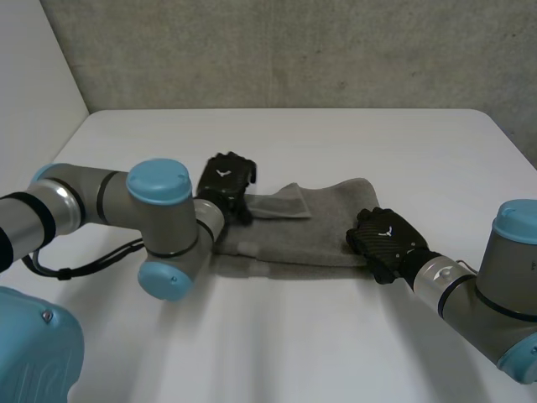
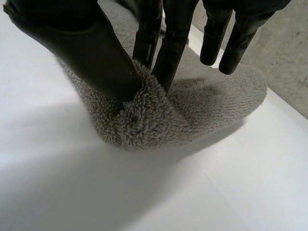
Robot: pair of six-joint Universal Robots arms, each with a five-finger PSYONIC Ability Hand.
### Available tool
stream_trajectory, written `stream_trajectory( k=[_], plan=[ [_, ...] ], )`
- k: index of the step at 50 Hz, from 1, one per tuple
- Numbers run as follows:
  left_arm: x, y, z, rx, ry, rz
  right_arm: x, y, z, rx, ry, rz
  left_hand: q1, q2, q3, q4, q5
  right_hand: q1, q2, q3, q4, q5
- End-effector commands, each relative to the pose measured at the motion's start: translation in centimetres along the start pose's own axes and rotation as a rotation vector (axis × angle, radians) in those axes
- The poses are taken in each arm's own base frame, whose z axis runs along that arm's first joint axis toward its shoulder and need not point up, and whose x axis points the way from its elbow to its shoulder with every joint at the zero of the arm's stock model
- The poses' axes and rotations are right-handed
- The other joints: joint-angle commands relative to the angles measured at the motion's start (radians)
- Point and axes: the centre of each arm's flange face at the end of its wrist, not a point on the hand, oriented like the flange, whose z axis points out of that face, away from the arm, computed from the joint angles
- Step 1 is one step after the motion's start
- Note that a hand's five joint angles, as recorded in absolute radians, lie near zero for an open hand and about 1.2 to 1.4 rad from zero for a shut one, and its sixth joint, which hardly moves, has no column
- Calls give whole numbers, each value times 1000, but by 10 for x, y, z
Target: Fold the towel.
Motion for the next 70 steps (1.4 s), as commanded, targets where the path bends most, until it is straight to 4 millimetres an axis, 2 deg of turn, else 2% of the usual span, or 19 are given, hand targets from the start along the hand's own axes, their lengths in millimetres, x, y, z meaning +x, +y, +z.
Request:
stream_trajectory(
  k=[1,9,13,19,22,24,27,32,38,40,48,55,63,70],
  plan=[
    [-38,-1,10,5,-111,-14,0,0,0,0,0,0,10,11,-49,-54,8,60,45,-47,-76,20],
    [-46,1,2,-30,-128,-22,0,0,0,0,0,0,2,2,-49,-54,-1,63,48,-47,-76,23],
    [-55,11,-3,-69,-147,-28,0,0,0,0,0,0,-1,-1,-49,-54,-4,63,48,-47,-76,23],
    [-59,18,-11,-105,-147,-35,0,0,0,-1,2,0,-7,-7,-49,-54,-10,60,45,-47,-76,20],
    [-56,16,-19,-116,-137,-36,0,0,0,0,2,-1,-7,-7,-49,-54,-10,60,45,-47,-76,20],
    [-53,5,-29,-108,-116,-39,1,-1,0,0,6,-1,-4,-4,-49,-54,-7,60,45,-47,-76,20],
    [-49,0,-36,-104,-90,-39,1,-2,-1,3,8,-3,-4,-4,-49,-54,-7,55,39,-47,-76,14],
    [-27,-21,-63,-82,83,-34,2,-4,-2,8,12,-1,2,2,-49,-54,-1,34,19,-47,-76,-6],
    [-21,-24,-78,-86,147,-35,4,-7,-3,11,23,-2,5,5,-49,-54,2,19,4,-47,-76,-21],
    [-22,-18,-83,-107,144,-30,5,-7,-4,9,27,0,5,5,-49,-54,2,2,-14,-47,-76,-38],
    [-22,-3,-95,-161,148,-13,15,-6,-10,-7,51,15,5,5,-49,-54,2,-66,-81,-47,-76,-106],
    [-19,-6,-101,-161,151,-11,22,5,-14,-48,71,42,5,5,-49,-54,2,-306,-322,-47,-76,-346],
    [-22,-12,-108,-149,139,-11,30,9,-19,-64,83,61,-4,-4,-49,-54,-7,-304,-319,-47,-76,-344],
    [-39,-15,-104,-141,91,-25,26,16,-16,-77,75,64,-7,-7,-49,-54,-10,-292,-307,-47,-76,-332]
  ],
)
